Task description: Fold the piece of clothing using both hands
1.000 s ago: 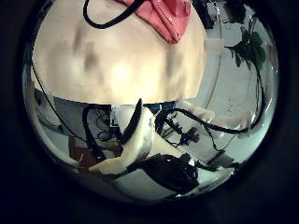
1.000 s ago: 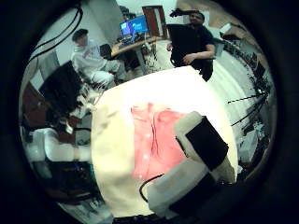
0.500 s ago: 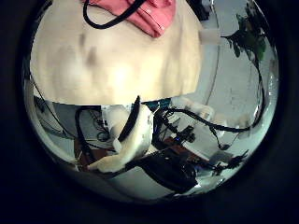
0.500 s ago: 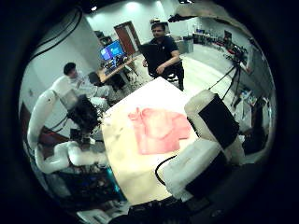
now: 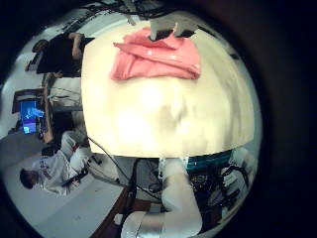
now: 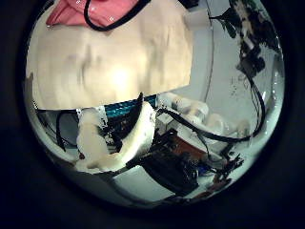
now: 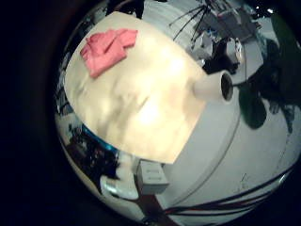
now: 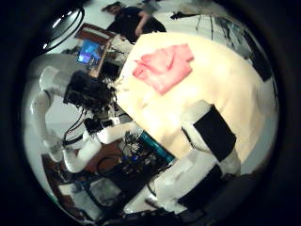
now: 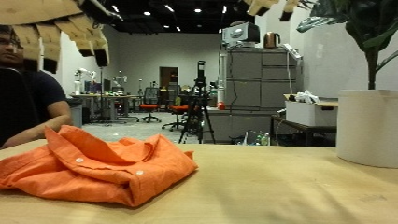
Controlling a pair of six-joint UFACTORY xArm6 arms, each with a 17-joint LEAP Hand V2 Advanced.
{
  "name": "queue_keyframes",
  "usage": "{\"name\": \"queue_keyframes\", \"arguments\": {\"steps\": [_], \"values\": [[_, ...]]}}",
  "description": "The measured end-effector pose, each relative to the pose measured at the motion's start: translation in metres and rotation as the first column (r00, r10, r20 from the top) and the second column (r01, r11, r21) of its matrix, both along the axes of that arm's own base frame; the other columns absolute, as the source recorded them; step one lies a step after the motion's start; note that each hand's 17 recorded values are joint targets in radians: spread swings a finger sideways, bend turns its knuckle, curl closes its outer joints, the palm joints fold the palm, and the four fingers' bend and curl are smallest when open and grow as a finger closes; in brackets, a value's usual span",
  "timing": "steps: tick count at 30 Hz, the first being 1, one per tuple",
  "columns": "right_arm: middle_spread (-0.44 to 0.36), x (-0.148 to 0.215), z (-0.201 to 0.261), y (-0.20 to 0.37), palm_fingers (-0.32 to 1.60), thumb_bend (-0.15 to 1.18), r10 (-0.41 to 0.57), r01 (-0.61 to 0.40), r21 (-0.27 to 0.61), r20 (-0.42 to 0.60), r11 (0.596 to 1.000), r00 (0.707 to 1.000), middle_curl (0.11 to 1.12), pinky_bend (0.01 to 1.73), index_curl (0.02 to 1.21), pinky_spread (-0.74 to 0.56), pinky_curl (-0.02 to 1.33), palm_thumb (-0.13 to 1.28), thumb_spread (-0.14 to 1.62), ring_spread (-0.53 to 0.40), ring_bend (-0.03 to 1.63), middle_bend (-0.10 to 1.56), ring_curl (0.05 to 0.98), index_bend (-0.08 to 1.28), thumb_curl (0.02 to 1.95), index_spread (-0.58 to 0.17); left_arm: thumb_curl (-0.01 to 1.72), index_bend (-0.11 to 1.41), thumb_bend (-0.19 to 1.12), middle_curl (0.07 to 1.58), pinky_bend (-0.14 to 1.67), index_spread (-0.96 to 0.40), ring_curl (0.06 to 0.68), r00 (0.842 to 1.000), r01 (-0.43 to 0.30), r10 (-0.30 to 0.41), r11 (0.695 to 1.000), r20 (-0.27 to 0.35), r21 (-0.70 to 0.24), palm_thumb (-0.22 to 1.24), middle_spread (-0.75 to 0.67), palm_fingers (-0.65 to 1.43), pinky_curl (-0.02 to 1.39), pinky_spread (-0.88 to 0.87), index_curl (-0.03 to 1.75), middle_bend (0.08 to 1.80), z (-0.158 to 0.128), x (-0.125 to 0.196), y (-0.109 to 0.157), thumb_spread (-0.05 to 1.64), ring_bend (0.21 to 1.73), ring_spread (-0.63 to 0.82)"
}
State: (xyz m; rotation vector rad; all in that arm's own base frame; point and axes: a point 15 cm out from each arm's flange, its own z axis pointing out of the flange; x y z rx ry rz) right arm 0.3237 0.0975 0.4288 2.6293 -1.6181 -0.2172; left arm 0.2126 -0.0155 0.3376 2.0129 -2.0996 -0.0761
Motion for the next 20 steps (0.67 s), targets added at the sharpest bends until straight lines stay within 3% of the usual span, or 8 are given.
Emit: {"name": "queue_keyframes", "arguments": {"steps": [5,10,13,20], "values": [[0.003,-0.047,-0.038,-0.023,0.18,0.09,-0.079,0.075,-0.039,-0.115,0.996,0.99,0.34,0.19,0.41,0.4,0.31,0.66,1.59,0.192,0.25,0.31,0.214,0.36,0.2,-0.332,0.26,0.23,-0.01,0.3,0.18,-0.05,0.223,0.999,0.033,-0.033,0.999,0.021,0.014,0.31,0.15,0.25,0.25,0.46,0.45,0.19,-0.008,0.009,0.001,1.28,0.3,0.45],[-0.012,-0.062,-0.028,-0.043,0.22,0.08,-0.144,0.143,-0.021,-0.063,0.99,0.988,0.35,0.17,0.41,0.4,0.29,0.63,1.58,0.194,0.22,0.31,0.214,0.35,0.19,-0.338,0.26,0.27,-0.01,0.31,0.17,-0.04,0.216,0.999,0.045,-0.045,0.998,0.013,0.035,0.33,0.13,0.27,0.24,0.47,0.46,0.2,-0.03,0.01,0.012,1.28,0.29,0.44],[-0.061,-0.064,-0.029,-0.046,0.24,0.08,-0.153,0.153,-0.013,-0.047,0.988,0.987,0.35,0.16,0.4,0.39,0.27,0.62,1.58,0.194,0.21,0.31,0.216,0.35,0.18,-0.344,0.27,0.27,-0.01,0.32,0.17,-0.04,0.213,0.999,0.032,-0.032,0.999,0.014,0.03,0.33,0.12,0.28,0.23,0.47,0.46,0.2,-0.034,0.008,0.018,1.27,0.28,0.43],[-0.101,-0.074,-0.038,-0.055,0.28,0.08,-0.181,0.18,-0.015,-0.059,0.984,0.982,0.35,0.16,0.41,0.39,0.24,0.62,1.58,0.183,0.19,0.32,0.217,0.38,0.18,-0.34,0.29,0.26,-0.01,0.33,0.18,-0.06,0.211,0.999,0.017,-0.013,0.995,0.042,-0.095,0.38,0.11,0.32,0.23,0.44,0.46,0.21,-0.033,0.007,0.008,1.23,0.28,0.4]]}}
